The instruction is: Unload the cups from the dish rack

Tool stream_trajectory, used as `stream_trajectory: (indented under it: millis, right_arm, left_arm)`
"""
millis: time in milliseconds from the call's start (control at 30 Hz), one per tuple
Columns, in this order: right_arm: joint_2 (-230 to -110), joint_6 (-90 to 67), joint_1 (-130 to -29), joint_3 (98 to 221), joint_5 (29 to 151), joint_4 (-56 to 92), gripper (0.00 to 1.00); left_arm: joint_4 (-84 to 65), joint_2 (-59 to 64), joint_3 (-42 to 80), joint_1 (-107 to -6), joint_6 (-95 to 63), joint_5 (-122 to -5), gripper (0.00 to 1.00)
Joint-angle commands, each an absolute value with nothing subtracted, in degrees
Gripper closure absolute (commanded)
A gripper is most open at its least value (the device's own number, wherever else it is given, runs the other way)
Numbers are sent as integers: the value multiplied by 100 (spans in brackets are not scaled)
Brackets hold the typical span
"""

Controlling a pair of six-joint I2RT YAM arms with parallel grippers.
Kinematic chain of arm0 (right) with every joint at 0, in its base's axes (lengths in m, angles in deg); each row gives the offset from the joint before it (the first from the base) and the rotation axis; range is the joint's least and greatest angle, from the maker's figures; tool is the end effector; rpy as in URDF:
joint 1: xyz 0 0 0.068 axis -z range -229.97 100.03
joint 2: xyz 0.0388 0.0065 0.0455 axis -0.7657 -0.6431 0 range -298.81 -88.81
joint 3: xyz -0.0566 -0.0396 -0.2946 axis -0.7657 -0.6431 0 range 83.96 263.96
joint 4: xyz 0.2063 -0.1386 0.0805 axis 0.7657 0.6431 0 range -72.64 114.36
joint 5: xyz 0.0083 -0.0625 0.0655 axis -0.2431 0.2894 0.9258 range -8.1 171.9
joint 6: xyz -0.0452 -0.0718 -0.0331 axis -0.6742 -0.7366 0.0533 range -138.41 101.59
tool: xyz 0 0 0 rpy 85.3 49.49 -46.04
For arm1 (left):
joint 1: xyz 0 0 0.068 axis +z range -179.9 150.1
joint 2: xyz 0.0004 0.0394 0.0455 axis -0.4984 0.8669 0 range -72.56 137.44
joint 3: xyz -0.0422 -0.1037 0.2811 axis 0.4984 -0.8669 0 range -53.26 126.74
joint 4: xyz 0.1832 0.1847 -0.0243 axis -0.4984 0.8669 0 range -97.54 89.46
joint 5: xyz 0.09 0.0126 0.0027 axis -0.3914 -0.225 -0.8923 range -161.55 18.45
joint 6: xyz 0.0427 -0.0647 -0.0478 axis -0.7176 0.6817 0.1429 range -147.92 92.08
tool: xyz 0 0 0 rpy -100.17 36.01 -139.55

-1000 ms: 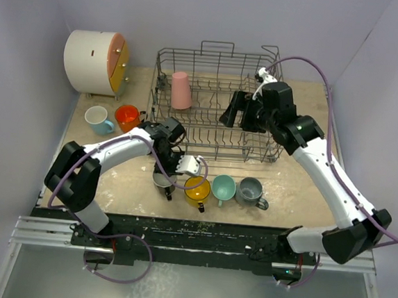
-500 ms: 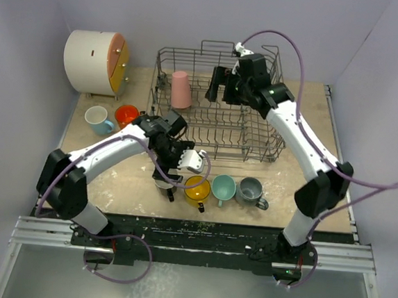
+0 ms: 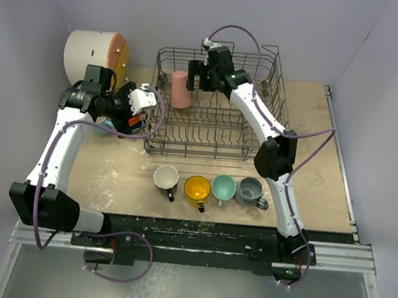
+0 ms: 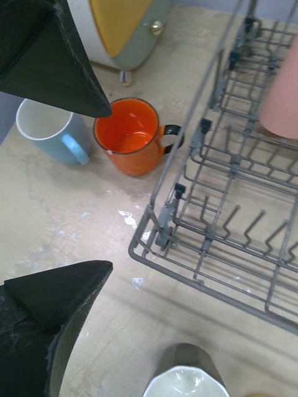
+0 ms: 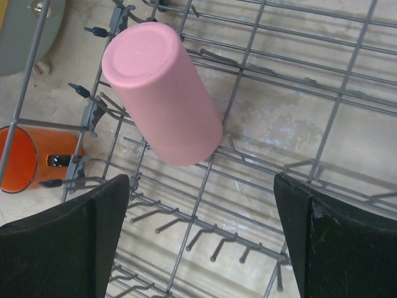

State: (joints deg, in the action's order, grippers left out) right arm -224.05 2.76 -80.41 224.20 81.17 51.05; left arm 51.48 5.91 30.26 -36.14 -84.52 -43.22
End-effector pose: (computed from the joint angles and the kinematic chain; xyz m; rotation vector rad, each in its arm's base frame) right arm 0.5215 0.3053 0.3275 -0.1630 2.1099 0.5338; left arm 0.2796 -0.0695 0.3656 1.3988 1.9171 -0.2131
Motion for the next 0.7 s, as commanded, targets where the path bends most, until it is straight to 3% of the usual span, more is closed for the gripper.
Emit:
stream_trajectory:
  millis: [0, 200, 300, 533, 667]
  right_arm:
    - [-22403, 75, -8167, 22801, 8162, 4539, 0]
    - [-22669, -87, -8285, 22629, 8190, 3869, 0]
    - [-22716, -122, -8310, 22506, 8210, 3588, 0]
    - [-22731, -166, -8333, 22274, 8190, 3177, 0]
    - [-22748, -232, -8339, 22283, 8185, 3108, 0]
  left_arm:
    - [4766, 739, 2891, -3270, -8087, -4132, 1]
    - [3643, 1021, 2454, -3218, -7272, -4533, 2]
    - [3491, 1279, 2386, -3245, -7079, -4194, 6]
    - [3279, 1574, 2004, -3660, -7020, -4113, 40]
    - [3188, 1551, 1885, -3927, -6915, -4096, 41]
